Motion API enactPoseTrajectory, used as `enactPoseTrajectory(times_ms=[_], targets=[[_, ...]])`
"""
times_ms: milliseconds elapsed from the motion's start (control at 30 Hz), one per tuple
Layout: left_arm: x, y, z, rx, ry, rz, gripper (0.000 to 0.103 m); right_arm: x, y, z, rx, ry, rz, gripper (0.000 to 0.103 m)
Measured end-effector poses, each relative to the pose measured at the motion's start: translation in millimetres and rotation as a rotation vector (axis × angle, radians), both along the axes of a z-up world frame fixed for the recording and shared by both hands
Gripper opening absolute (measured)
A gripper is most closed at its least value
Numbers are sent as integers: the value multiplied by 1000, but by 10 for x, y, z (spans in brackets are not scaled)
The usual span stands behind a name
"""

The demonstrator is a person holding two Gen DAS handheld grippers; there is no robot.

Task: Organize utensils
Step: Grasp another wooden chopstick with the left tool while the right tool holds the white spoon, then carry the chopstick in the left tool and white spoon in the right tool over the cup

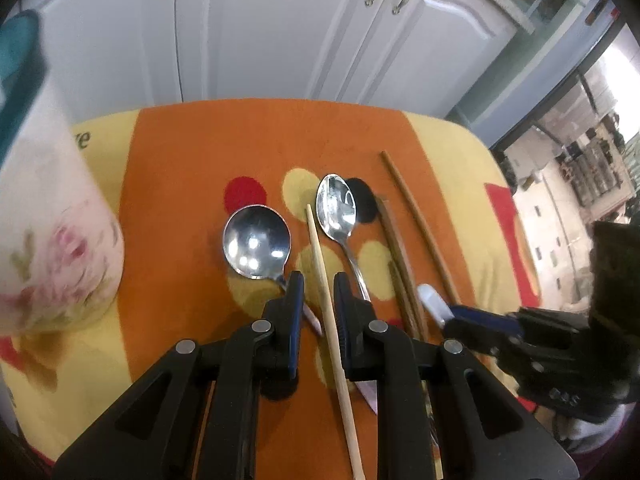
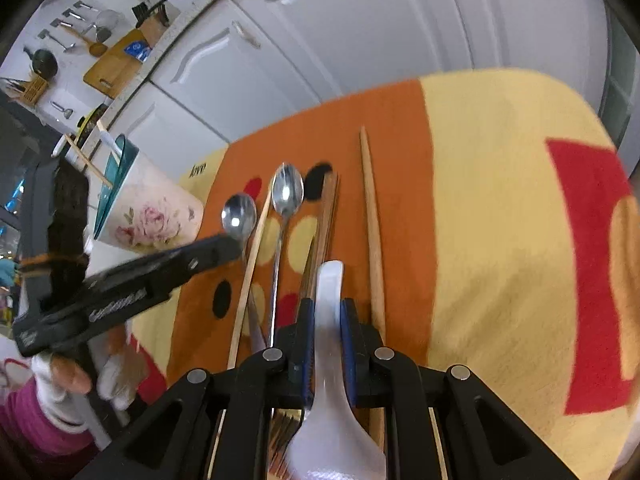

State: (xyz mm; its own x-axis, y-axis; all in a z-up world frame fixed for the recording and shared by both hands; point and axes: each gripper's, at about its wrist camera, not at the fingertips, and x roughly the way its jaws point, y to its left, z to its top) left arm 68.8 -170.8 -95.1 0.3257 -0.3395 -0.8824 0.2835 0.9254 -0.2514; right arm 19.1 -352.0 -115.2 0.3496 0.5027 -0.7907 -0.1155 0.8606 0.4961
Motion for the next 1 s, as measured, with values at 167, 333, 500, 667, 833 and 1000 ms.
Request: enactPoseTrajectory(times_ms=[167, 333, 500, 667, 833, 1000], targets=[[103, -70, -80, 43, 1, -11, 14, -12, -130, -12, 30, 4, 19, 14], [165, -151, -110, 67, 9, -29, 14, 64, -81, -75, 24, 7, 82, 14], [225, -209, -114, 73, 4, -52, 13, 129, 2, -142, 75, 16, 131, 14], [215, -122, -113, 42, 17, -59, 5, 114, 11, -124, 64, -2, 140, 11], [102, 16, -26, -12, 18, -44, 4, -39, -95, 59, 90, -56, 101, 10], [-69, 130, 236, -71, -23, -45, 4, -193, -185, 358, 124, -134, 64, 9]])
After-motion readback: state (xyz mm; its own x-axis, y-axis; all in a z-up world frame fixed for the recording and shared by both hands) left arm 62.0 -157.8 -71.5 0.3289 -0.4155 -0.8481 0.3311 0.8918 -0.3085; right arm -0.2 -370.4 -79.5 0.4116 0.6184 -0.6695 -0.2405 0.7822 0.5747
